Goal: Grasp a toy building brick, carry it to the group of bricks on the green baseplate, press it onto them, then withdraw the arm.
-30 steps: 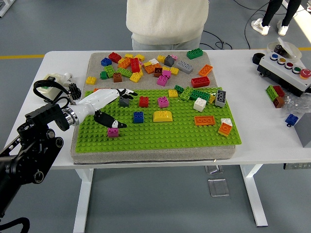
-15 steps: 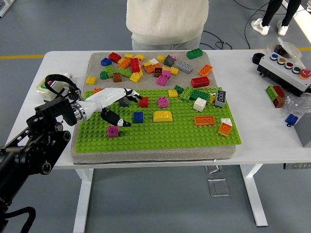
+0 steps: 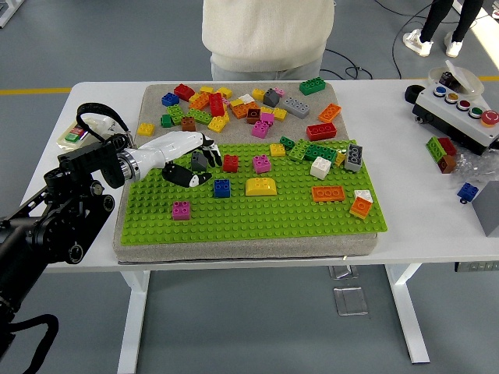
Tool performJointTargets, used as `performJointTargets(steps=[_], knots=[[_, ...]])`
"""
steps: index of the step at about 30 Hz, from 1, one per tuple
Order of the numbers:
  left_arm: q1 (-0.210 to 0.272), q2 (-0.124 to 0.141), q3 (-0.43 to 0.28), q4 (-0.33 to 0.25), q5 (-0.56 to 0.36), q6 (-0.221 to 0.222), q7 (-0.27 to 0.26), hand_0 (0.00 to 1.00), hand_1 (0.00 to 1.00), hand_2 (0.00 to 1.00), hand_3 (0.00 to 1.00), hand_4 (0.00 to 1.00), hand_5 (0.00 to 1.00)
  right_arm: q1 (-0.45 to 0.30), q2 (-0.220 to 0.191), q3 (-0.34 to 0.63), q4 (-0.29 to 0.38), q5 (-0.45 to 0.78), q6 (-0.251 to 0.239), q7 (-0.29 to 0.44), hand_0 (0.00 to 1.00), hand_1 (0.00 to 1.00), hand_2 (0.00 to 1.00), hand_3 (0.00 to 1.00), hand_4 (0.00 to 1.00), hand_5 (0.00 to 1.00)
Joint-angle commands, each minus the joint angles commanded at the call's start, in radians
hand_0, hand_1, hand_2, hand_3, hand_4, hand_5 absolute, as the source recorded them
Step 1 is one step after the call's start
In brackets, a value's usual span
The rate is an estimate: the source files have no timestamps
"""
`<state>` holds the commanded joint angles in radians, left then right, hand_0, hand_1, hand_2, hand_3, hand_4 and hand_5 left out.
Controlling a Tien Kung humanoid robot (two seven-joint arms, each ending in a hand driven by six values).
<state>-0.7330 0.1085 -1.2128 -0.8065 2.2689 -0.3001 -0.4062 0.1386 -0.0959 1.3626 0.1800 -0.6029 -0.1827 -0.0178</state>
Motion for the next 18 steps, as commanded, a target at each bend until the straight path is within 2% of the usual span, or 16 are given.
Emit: performJointTargets(steps=[5,6,10,18], knots=[[-0.005,-0.008,-0.003,0.007,0.000,-0.040,0.003,0.731,0.680,0.588,0.609,0.675,0.002,0.001,-0.001,0.001,0.000,0.001,0.000,0.002,0.731,0.656,0.702,0.570,0.909,0.501],[-0.007,-0.010,-0.004,0.010,0.000,-0.045,0.004,0.799,0.745,0.730,0.781,0.930,0.112,0.001,-0.001,0.001,0.000,0.001,0.000,0.002,0.729,0.656,0.702,0.569,0.908,0.500],[-0.011,-0.015,-0.004,0.022,0.000,-0.065,0.007,0.799,0.745,0.730,0.781,0.930,0.112,0.001,-0.002,0.001,0.000,0.001,0.001,0.001,0.729,0.656,0.702,0.569,0.908,0.500],[-0.021,-0.029,-0.011,0.047,0.000,-0.065,0.016,0.834,0.766,0.749,0.803,0.918,0.120,0.002,-0.003,0.002,0.000,0.003,0.002,0.001,0.729,0.656,0.702,0.569,0.908,0.500]])
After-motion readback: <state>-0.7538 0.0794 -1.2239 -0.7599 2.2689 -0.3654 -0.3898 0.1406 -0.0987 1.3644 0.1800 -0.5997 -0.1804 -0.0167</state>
